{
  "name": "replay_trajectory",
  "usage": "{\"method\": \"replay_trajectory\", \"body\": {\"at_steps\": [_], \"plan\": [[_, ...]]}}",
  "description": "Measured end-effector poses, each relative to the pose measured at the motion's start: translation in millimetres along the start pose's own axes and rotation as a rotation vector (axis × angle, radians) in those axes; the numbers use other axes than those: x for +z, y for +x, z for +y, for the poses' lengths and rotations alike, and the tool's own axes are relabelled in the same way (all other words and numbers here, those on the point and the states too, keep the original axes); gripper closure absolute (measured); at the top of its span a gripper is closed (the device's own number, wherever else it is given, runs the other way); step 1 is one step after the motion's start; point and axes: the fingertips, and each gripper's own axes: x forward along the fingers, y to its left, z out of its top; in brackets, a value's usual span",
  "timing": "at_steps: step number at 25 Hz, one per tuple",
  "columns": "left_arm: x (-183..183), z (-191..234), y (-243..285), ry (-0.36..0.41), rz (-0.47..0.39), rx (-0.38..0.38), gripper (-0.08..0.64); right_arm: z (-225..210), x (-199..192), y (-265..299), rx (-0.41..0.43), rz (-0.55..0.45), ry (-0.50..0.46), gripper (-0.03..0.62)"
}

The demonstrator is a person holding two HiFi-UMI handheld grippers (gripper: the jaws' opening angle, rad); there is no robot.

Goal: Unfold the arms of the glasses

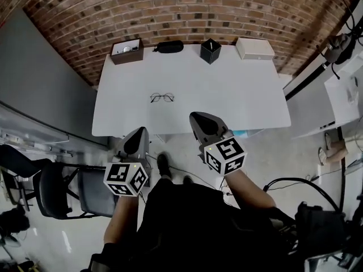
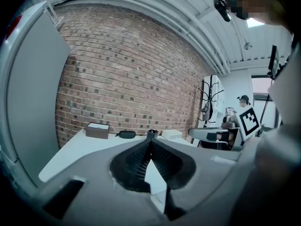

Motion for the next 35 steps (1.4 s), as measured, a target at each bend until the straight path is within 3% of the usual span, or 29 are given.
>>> {"method": "replay_trajectory", "body": {"at_steps": [6, 13, 17, 30, 35], "plan": [[6, 36, 32, 0.002, 0.015, -0.029, 0.554, -6, 1, 41, -0.017, 0.019, -0.005, 0.581], [-10, 85, 76, 0.042, 0.081, -0.028, 0.554, -23, -22, 94, -0.061, 0.116, -0.001, 0.581], [-25, 101, 93, 0.0, 0.126, -0.067, 0.554, -25, -29, 113, -0.076, 0.149, -0.016, 0.581], [-74, 166, 153, -0.054, 0.268, -0.065, 0.554, -42, -76, 175, -0.148, 0.288, -0.007, 0.58], [-91, 170, 173, -0.071, 0.315, -0.128, 0.552, -52, -105, 189, -0.175, 0.343, 0.013, 0.58]]}}
